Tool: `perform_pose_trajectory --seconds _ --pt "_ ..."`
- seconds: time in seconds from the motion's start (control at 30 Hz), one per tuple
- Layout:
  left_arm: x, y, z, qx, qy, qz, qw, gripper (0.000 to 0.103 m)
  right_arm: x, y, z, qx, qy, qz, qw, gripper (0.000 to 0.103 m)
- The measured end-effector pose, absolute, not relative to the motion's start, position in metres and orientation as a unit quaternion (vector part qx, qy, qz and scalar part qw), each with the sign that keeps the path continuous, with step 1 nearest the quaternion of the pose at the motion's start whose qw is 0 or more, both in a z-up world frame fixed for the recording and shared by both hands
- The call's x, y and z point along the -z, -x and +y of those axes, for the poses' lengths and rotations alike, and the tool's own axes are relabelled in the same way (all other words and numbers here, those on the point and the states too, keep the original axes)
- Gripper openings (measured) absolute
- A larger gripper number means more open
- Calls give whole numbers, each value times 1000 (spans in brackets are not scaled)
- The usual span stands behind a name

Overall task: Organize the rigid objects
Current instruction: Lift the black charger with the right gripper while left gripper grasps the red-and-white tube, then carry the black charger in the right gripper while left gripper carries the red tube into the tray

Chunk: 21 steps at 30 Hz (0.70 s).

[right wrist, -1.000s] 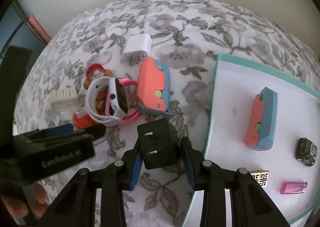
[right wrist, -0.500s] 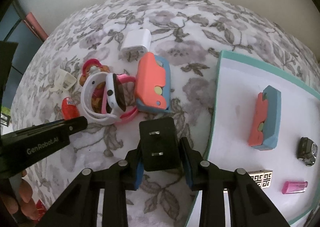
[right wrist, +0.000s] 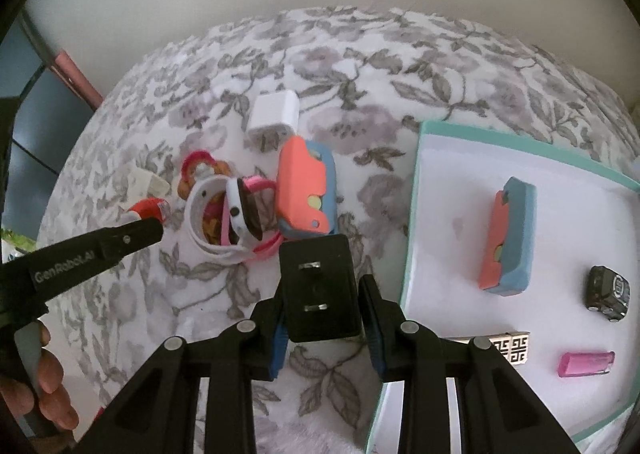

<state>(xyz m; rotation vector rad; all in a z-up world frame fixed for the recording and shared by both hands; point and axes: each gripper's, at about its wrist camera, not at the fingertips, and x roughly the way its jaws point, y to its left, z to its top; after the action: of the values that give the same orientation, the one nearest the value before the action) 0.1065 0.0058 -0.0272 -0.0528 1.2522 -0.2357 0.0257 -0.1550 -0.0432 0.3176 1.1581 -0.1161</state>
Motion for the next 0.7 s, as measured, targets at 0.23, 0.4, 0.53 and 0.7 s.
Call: perform_pose_trajectory --seconds 0.23,0.4,0.53,0.7 --pt "6 -100 2 122 35 555 822 21 23 -20 -166 56 -177 515 837 34" --pt "-16 -91 -10 152 40 530 833 21 7 -10 -180 66 -200 491 845 34" --pt "-27 -84 -28 183 40 515 836 21 -5 1 -197 83 -217 471 851 34" --pt "-37 -69 -57 220 22 505 834 21 -13 16 -221 117 -238 454 851 34"
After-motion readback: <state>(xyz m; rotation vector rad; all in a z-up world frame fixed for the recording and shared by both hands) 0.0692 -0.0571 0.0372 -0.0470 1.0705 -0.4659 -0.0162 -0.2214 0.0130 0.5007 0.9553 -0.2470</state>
